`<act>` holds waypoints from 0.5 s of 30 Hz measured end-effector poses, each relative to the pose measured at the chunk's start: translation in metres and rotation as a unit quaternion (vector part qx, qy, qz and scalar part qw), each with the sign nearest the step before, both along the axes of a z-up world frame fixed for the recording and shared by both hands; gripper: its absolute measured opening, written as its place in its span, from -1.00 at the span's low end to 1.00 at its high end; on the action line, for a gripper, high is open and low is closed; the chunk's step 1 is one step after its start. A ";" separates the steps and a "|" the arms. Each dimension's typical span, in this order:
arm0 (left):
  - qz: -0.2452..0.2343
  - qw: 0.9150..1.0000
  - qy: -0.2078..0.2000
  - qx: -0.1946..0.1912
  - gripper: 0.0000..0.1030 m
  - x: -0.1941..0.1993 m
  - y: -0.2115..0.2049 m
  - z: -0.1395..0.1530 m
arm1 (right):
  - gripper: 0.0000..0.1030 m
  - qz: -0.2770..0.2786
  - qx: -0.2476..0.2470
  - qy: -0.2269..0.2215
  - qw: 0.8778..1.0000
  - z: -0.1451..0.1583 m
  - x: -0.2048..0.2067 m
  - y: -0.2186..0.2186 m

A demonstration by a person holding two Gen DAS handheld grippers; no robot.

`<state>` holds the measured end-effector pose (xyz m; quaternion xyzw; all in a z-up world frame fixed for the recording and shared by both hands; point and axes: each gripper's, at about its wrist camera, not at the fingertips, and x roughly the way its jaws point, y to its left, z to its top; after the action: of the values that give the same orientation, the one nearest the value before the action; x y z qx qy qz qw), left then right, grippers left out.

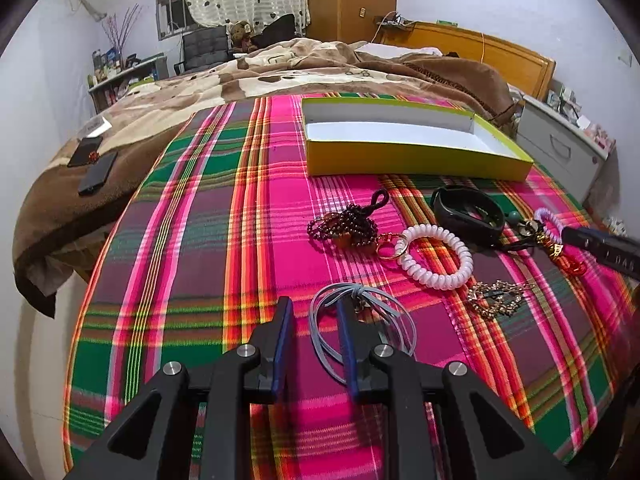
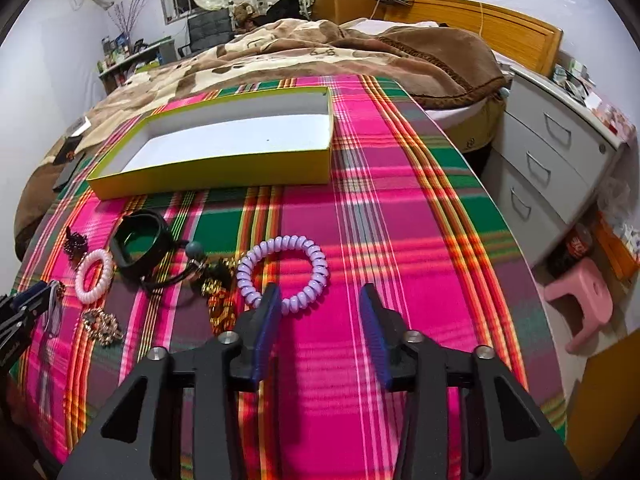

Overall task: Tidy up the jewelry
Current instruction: 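Grasp the grey coiled cord with the left tool while the right tool grasps the purple coil bracelet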

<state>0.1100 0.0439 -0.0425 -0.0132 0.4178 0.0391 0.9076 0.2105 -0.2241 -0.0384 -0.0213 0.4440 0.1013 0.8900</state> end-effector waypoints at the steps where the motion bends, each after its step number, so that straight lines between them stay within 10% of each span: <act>1: -0.002 1.000 0.000 0.004 -0.58 0.001 -0.001 0.000 | -0.32 0.004 -0.004 0.001 1.000 0.000 0.002 0.002; 15: -0.018 1.000 0.002 0.015 -0.78 0.004 -0.007 0.001 | -0.60 0.012 0.021 0.037 0.999 -0.005 0.035 -0.001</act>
<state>0.1141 0.0372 -0.0418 0.0076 0.4188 0.0289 0.9076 0.2454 -0.2256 -0.0438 -0.0044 0.4744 0.1218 0.8718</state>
